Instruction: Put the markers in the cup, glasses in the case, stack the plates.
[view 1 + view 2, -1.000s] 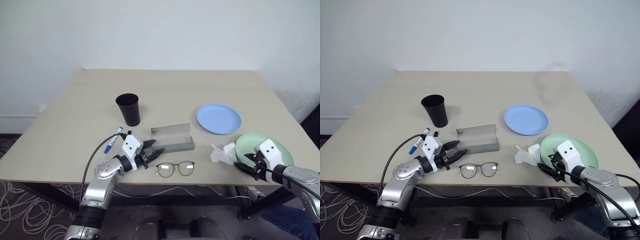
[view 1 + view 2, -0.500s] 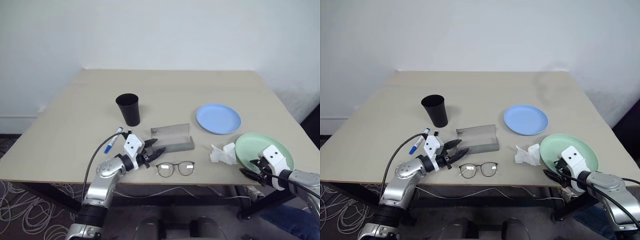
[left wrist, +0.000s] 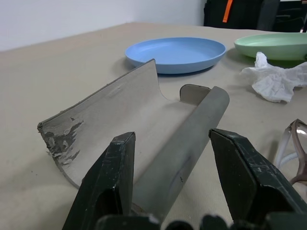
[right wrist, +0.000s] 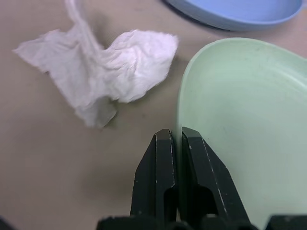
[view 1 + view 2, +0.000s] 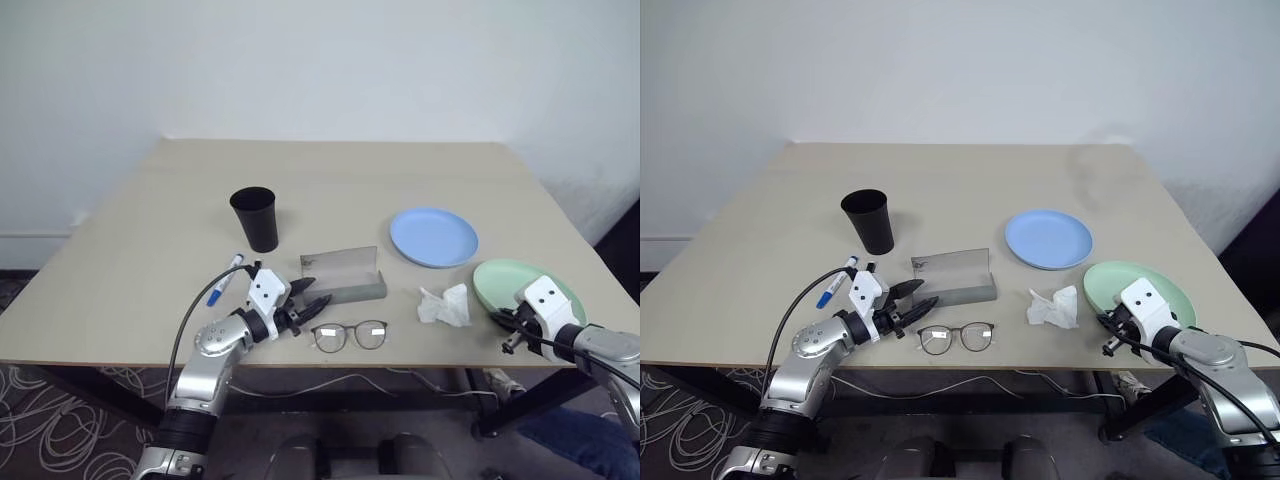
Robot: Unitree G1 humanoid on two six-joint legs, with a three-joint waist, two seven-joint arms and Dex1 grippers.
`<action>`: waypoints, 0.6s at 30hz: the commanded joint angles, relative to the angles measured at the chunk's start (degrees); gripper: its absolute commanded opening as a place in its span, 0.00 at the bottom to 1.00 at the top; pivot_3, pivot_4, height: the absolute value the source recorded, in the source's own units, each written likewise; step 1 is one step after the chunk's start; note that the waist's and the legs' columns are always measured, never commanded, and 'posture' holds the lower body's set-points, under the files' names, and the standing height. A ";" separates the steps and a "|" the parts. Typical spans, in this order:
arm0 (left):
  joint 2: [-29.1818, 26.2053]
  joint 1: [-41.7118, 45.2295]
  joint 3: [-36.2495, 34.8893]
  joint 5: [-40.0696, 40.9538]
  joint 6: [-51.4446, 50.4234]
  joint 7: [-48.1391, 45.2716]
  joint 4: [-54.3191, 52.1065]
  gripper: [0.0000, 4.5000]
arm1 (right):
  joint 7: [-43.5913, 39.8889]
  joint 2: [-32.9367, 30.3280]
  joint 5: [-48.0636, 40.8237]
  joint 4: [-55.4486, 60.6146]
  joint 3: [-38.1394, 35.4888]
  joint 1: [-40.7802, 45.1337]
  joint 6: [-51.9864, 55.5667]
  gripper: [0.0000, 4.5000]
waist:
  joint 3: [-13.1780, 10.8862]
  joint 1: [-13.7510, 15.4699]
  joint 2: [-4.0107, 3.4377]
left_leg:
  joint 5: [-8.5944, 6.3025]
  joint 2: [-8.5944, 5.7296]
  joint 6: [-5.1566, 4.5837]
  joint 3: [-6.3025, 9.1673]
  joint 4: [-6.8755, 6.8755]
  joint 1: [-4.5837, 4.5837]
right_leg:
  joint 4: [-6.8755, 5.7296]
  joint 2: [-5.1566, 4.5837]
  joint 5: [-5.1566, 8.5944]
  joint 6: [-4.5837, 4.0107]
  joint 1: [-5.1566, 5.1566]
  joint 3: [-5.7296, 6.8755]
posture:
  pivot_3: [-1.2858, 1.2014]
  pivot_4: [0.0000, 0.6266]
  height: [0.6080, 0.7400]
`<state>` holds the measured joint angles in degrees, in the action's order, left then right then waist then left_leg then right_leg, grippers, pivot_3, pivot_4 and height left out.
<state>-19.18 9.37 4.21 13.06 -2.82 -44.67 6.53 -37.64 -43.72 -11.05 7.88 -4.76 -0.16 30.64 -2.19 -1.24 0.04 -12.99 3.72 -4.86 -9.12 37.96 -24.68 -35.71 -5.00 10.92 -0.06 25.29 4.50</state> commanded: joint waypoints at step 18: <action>0.46 2.63 -0.17 -0.62 1.60 -0.16 0.60 0.57 | -6.34 4.16 7.83 -22.63 8.92 30.36 -24.70 0.01 | 0.01 -0.10 -0.27 | 0.02 -0.01 -0.02 0.08 -0.09 0.00 | -0.07 0.21 0.02 0.01 0.12 0.01 | 0.52 0.00 1.00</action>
<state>-18.67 10.35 4.29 12.17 -2.45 -44.70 7.74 -41.26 -40.03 -4.23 -12.62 2.75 27.38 9.42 -2.18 -1.33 -0.23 -12.97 3.69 -4.90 -9.06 37.89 -24.68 -35.77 -4.79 10.96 -0.01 25.39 4.50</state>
